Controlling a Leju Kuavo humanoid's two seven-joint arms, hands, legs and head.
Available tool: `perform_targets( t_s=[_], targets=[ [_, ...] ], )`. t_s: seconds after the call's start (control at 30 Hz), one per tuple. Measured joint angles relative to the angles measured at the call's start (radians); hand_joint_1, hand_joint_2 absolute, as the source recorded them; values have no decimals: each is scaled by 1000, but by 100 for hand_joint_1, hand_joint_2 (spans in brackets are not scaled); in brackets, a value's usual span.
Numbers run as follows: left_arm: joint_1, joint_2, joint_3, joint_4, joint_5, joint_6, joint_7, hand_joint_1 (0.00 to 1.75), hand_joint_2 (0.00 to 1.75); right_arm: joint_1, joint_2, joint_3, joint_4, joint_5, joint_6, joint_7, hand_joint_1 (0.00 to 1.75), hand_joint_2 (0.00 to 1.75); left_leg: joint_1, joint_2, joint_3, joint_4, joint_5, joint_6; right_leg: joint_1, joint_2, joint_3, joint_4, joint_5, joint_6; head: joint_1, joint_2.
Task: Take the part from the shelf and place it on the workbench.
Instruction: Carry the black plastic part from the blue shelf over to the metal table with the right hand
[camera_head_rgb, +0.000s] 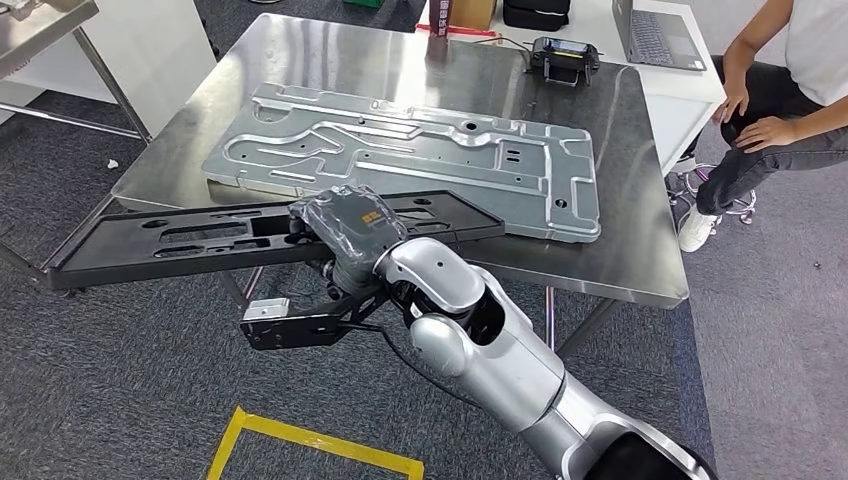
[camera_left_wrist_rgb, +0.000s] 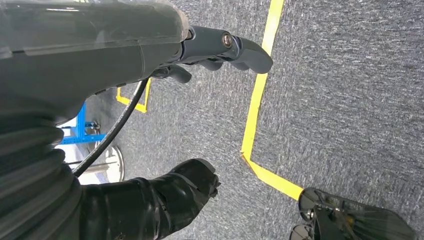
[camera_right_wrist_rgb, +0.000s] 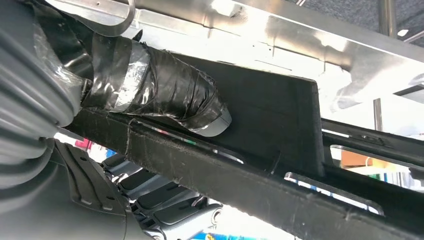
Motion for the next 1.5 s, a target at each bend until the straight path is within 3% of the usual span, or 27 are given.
perform_targets(
  t_s=[0.17,0.37,0.43,0.5,0.53,0.57,0.6,0.7,0.73,0.77,1.5],
  targets=[
    [0,0,0,0,0,0,0,0,175,-2,1,0,-2,0,0,0,175,175,0,0,0,1,0,0,0,0,0,0,0,1,0,0],
    [-1,0,0,0,1,0,0,0,175,-3,2,0,-2,2,0,0,175,175,-1,0,0,1,1,1,0,0,-1,0,4,9,0,0],
    [-3,0,0,-1,1,0,0,0,175,-4,2,0,-2,2,0,0,175,175,-1,1,-1,1,1,1,0,0,-1,0,4,18,0,0],
    [-5,0,0,-3,2,0,0,0,175,-5,3,0,-2,2,0,0,175,175,-1,1,-1,1,1,1,-1,0,-1,0,4,42,0,0],
    [-6,0,0,-4,2,0,0,0,175,-7,3,0,-2,2,0,0,175,175,-1,1,-1,2,0,2,-2,0,-1,-1,4,64,0,0],
    [-7,0,0,-5,2,0,0,0,175,-8,3,-1,-3,2,0,0,175,175,-2,1,-2,3,0,3,-5,0,-1,-2,4,94,0,0],
    [-7,0,0,-6,2,0,0,0,175,-10,3,-3,-4,2,0,1,175,175,-3,1,-4,5,-1,3,-8,0,-1,-3,3,136,0,0],
    [-7,0,0,-7,2,-1,0,0,175,-15,3,-13,-10,1,2,3,175,175,-3,2,-13,15,-3,8,-23,0,-1,-10,-1,294,0,0],
    [-7,0,0,-7,2,-1,0,0,175,-16,3,-16,-11,1,2,3,175,175,-2,2,-15,18,-4,9,-26,0,-1,-11,-2,325,0,0],
    [-7,0,0,-7,2,-1,0,0,175,-17,2,-18,-11,1,2,4,175,175,0,2,-17,20,-4,9,-28,0,-2,-11,-2,340,0,0],
    [-7,0,0,-8,3,-2,-13,0,175,-54,-6,-26,-11,-3,23,3,175,175,4,2,-18,20,-4,9,-27,1,-4,-7,-2,337,0,0]
  ],
)
